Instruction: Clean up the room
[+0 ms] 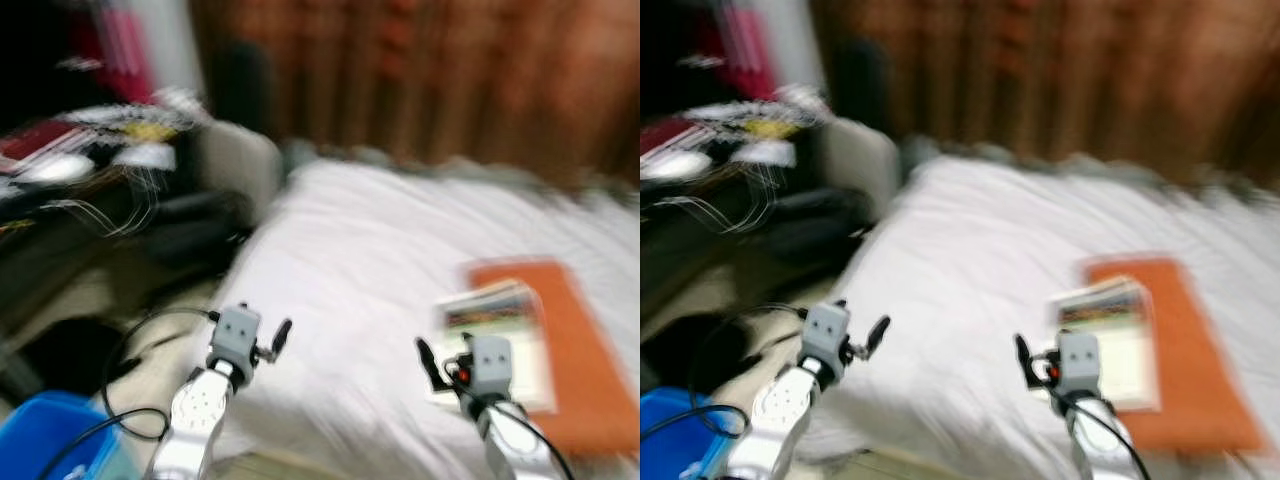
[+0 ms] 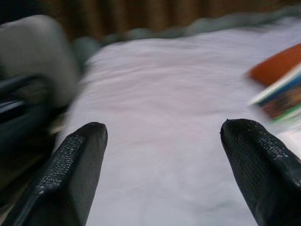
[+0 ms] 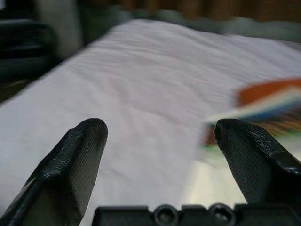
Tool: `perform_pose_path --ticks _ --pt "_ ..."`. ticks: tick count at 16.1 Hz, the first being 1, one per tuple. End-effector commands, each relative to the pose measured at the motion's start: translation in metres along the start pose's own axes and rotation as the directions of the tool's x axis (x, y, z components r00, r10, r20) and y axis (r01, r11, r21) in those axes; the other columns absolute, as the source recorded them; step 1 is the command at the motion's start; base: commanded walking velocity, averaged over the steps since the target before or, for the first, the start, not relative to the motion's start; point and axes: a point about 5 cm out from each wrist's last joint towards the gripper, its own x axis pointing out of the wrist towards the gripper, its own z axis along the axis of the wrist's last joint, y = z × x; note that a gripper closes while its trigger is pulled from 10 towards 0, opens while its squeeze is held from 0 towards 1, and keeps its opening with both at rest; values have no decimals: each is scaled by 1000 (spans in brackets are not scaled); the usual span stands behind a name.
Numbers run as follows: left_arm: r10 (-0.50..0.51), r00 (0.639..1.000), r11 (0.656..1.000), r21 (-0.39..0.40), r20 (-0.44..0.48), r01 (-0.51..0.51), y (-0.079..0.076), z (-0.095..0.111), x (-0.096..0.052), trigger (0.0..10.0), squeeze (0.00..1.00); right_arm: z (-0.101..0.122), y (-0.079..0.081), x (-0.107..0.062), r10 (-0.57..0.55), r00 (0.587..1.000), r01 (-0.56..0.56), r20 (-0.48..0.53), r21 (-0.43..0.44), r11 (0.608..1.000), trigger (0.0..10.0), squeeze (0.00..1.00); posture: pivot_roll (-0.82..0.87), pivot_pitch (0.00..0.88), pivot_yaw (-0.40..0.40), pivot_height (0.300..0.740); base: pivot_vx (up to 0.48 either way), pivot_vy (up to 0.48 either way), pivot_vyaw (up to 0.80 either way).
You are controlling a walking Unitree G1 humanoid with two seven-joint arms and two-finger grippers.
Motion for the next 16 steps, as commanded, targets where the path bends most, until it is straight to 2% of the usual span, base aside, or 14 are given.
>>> perform_pose_path --ticks 1,4,7,9,10,11,12,16 --pt "2 1000 1000 -7 3 -2 -2 0 -1 10000 0 9 -1 4 3 999 -3 35 -3 1000 10000 0 -40 0 -35 740 311 -360 0" --pt "24 1000 999 -32 3 -24 -1 -2 0 10000 0 11 0 6 16 999 -16 34 -14 1000 10000 0 -38 0 -43 740 351 -323 0" --pt "54 998 994 -94 -14 -55 4 -7 -4 10000 0 13 -2 5 16 999 -16 40 -13 1000 10000 0 -34 0 -49 740 393 -271 0" --pt "46 999 983 -175 -25 -50 3 -14 -16 10000 0 9 -4 -8 9 999 -9 32 -9 1000 10000 0 -24 0 -64 740 401 -259 0" --pt "15 999 982 -186 -33 -21 -3 -19 -21 10000 0 3 -2 -18 13 1000 -13 12 -10 1000 10000 0 -26 0 -66 740 416 0 0" --pt "-28 998 985 -169 -52 19 -12 -22 -21 10000 0 -7 -1 -26 15 1000 -15 -22 -6 1000 10000 0 -29 0 -62 740 0 0 -788" --pt "-28 997 991 -134 -67 19 -11 -22 -17 10000 0 -7 -1 -23 23 999 -23 -28 -14 1000 10000 0 -33 0 -59 740 0 0 -800" --pt "20 997 995 -96 -80 -27 2 -19 -12 10000 0 2 -3 -9 30 999 -31 -20 -37 999 10000 0 -38 0 -47 740 0 0 -797"
